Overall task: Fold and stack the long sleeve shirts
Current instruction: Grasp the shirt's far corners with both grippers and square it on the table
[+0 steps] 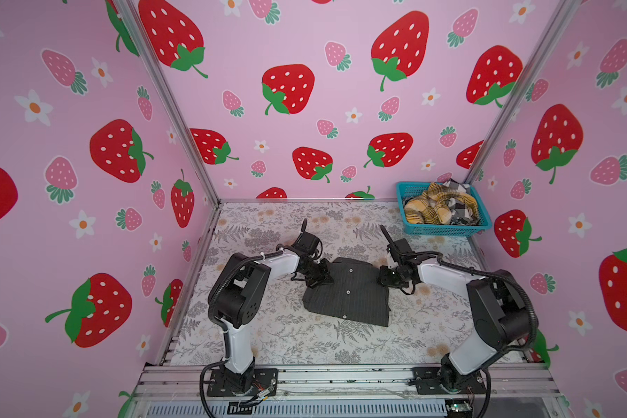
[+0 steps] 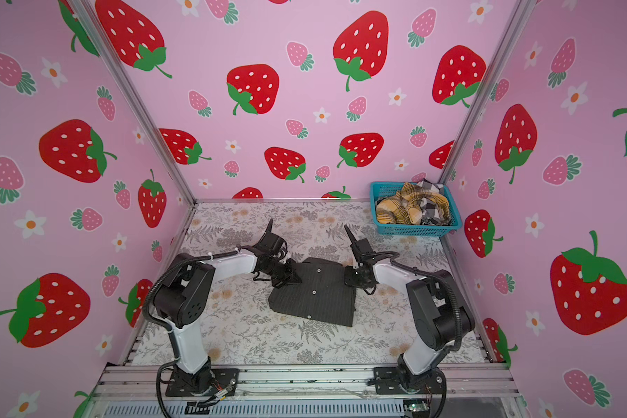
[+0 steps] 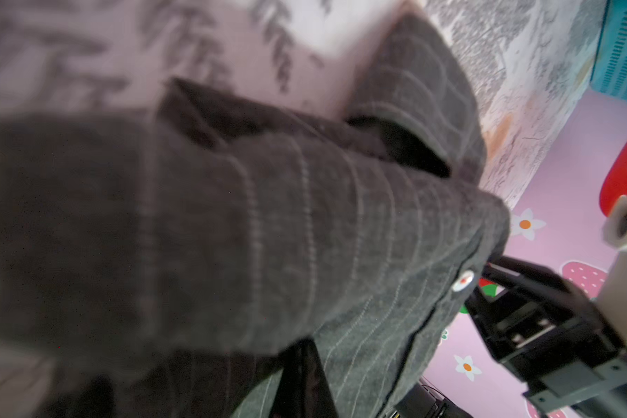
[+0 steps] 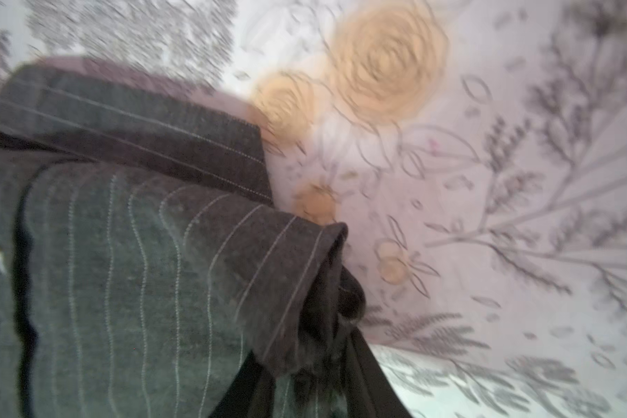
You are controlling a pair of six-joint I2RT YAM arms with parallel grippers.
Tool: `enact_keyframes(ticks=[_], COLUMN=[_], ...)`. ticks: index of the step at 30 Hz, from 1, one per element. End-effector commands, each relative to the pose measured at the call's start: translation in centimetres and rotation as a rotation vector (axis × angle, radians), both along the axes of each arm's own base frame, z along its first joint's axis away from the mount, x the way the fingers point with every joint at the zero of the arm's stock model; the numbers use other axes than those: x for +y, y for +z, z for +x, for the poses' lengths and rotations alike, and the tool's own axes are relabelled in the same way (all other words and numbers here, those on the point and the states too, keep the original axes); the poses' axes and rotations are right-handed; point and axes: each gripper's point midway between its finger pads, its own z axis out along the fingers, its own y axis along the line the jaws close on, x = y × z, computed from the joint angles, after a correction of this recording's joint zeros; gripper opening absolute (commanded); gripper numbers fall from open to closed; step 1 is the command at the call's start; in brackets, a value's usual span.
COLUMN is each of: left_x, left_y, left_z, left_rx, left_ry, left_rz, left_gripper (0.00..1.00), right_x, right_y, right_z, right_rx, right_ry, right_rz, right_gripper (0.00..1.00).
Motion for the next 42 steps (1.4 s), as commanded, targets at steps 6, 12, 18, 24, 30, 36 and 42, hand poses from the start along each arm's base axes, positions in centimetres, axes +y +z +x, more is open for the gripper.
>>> enact_keyframes(ticks=[6, 12, 18, 24, 30, 36, 42], left_x=[1.2, 0.2, -1.1, -0.8, -0.3, -0.1, -0.2], left_y=[7.9, 9.5, 7.3, 3.4, 2.3, 0.7, -0.4], left_z=[1.4, 3.5, 3.3, 3.3, 4.2, 4.1, 3.4], left_rx=[-0.192, -0.217, -0.15, -0.068, -0.071, -0.042, -0.013], left_ry=[0.008, -0.003, -0.002, 0.011, 0.053, 0.045, 0.058], left_rz=[0.03, -0.002, -0.057, -0.032, -0.017, 0.007, -0.015], left_gripper=[0.34, 0.2, 0.21, 0.22, 0.24, 0.24, 0.25], right_x=[1.7, 3.7, 3.8, 3.8, 3.1, 0.1, 0.0], right_y=[5.7, 4.5, 1.9, 0.1, 2.8, 1.5, -1.7], right_z=[2.9, 3.9, 4.0, 3.6, 4.2, 2.4, 2.4], right_rx=[-0.164, -0.13, -0.077, -0.055, -0.125, -0.091, -0.047], right_ry=[0.123, 0.178, 0.168, 0.163, 0.087, -0.047, -0.044], right_rz=[0.012, 0.033, -0.003, -0.004, -0.055, -0.132, -0.167], right_gripper=[0.71, 0.59, 0.59, 0.38, 0.09, 0.04, 0.14])
